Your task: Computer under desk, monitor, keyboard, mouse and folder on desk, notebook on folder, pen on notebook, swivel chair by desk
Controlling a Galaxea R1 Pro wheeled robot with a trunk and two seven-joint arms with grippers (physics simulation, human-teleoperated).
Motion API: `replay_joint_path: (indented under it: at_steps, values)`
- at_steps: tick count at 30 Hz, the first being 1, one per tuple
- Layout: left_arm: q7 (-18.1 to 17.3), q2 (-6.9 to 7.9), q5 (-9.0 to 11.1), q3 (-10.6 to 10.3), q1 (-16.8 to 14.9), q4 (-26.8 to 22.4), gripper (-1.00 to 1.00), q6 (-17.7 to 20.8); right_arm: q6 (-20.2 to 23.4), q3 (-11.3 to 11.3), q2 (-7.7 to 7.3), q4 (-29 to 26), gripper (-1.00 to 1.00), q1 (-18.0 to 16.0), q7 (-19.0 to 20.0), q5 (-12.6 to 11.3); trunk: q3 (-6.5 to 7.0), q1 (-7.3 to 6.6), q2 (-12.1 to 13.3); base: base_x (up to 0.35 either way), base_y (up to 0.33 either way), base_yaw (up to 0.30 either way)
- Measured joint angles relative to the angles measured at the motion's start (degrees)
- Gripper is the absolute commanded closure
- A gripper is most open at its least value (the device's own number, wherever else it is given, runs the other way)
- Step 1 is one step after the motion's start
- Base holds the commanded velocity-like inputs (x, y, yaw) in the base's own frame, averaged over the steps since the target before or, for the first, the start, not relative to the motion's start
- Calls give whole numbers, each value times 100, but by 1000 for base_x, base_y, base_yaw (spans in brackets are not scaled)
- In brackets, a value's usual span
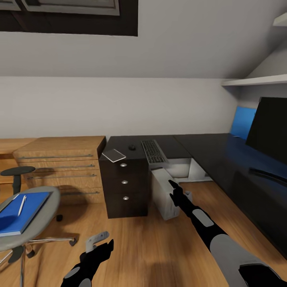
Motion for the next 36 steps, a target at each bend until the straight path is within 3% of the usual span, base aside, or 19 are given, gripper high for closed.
replay_joint_path:
  at_steps: [20,36]
  values:
    - [8,3,-23,-32,0,24,-100,-19,6,-1,-2,0,-100,0,-7,-15,0,0,0,211,0,0]
    - [24,-5,-11,-23,0,97,-100,-32,-2,-1,4,0,-100,0,-7,-13,0,2,0,97,0,0]
